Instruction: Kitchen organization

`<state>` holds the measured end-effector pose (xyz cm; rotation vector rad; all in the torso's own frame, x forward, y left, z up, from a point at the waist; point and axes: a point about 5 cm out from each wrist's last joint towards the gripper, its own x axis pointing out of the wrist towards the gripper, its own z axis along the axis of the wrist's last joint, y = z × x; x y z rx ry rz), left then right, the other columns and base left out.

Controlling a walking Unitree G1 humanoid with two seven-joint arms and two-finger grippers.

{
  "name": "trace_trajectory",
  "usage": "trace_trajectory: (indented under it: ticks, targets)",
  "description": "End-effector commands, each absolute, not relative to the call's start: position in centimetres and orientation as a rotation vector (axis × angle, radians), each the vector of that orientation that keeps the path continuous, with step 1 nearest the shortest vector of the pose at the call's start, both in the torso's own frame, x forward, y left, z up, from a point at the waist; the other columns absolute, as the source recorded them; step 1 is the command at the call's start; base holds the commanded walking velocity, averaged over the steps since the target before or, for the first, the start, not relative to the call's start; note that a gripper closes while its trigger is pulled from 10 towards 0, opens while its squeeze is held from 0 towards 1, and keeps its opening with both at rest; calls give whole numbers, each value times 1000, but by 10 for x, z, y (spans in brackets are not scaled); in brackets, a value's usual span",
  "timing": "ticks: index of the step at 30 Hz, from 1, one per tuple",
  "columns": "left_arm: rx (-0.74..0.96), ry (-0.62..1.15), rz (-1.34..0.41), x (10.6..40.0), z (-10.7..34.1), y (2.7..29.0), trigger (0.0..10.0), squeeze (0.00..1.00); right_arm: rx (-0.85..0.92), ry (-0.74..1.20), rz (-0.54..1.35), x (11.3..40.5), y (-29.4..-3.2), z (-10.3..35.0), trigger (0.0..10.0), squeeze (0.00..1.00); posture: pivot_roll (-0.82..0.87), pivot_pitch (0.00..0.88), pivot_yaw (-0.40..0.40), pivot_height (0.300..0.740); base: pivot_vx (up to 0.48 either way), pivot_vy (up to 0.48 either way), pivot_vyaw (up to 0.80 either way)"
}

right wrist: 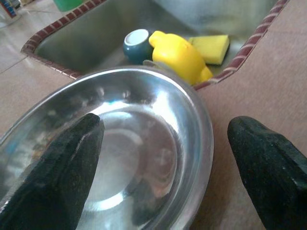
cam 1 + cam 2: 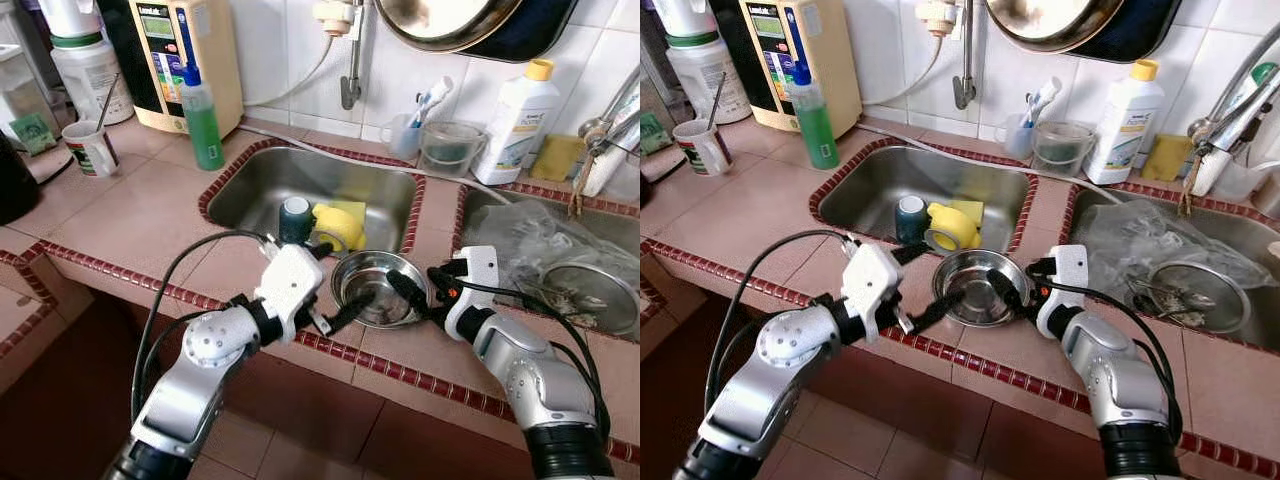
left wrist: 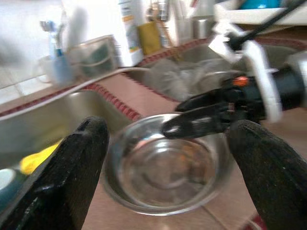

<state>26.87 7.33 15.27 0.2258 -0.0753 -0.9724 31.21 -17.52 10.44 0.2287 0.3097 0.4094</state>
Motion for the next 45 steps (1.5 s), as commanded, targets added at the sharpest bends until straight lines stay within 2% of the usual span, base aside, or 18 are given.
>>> trace_trajectory:
  ticks: [1,13,14,16,19,21,23,24,25,26,27,29,31,33,38,43,44,45]
  targets:
    - [241,-83,-1017,264,155,70,10000,0,249,312,410,311,-179,107,10000,0,-40,0,-27,740,0,0,0]
    - [245,-85,-1037,260,157,70,10000,0,355,361,383,313,-185,96,9922,0,-33,0,-28,740,0,0,0]
    - [245,-79,-1042,259,156,71,10000,0,377,365,390,313,-185,97,8941,0,-33,0,-29,740,0,0,0]
    - [245,-75,-1048,259,156,71,10000,0,390,369,396,314,-185,97,8510,0,-33,0,-28,740,0,0,0]
    - [245,-74,-1049,259,156,71,10000,0,393,378,414,314,-184,97,8667,0,-33,0,-27,740,0,0,0]
    - [245,-75,-1048,259,157,71,10000,0,411,389,434,315,-184,97,8196,0,-33,0,-26,740,0,0,0]
    - [243,-76,-1044,260,158,71,10000,0,416,399,464,317,-184,98,4706,0,-32,0,-26,740,0,0,0]
    - [243,-76,-1044,260,158,71,10000,0,416,399,464,317,-184,98,4706,0,-32,0,-26,740,0,0,0]
    - [241,-77,-1043,260,159,71,10000,0,395,402,473,318,-185,99,6078,0,-30,0,-26,740,0,0,0]
    - [241,-77,-1043,260,159,71,10000,0,395,402,473,318,-185,99,6078,0,-30,0,-26,740,0,0,0]
    - [240,-79,-1041,261,160,71,10000,0,379,405,484,319,-185,101,4784,0,-28,0,-28,740,0,0,0]
    - [239,-80,-1039,261,160,71,10000,0,367,406,493,321,-186,103,5216,0,-29,0,-26,740,0,0,0]
    - [239,-81,-1036,261,161,71,10000,0,346,416,503,323,-186,105,5098,0,-26,0,-29,740,0,0,0]
    - [237,-83,-1032,261,161,71,10000,0,342,422,514,326,-187,107,4275,0,-24,0,-30,740,0,0,0]
    - [237,-85,-1021,262,162,71,10000,0,326,434,528,330,-187,109,4431,0,-18,0,-34,740,0,0,0]
    - [237,-89,-1011,263,164,72,10000,0,352,446,535,336,-186,112,3255,0,-11,0,-38,740,0,0,0]
    - [238,-90,-1009,263,164,72,10000,0,362,448,542,337,-186,113,1333,0,-8,0,-39,740,0,0,0]
    - [238,-90,-1007,263,164,72,10000,0,365,449,544,337,-185,113,1569,0,-6,1,-42,740,0,0,0]
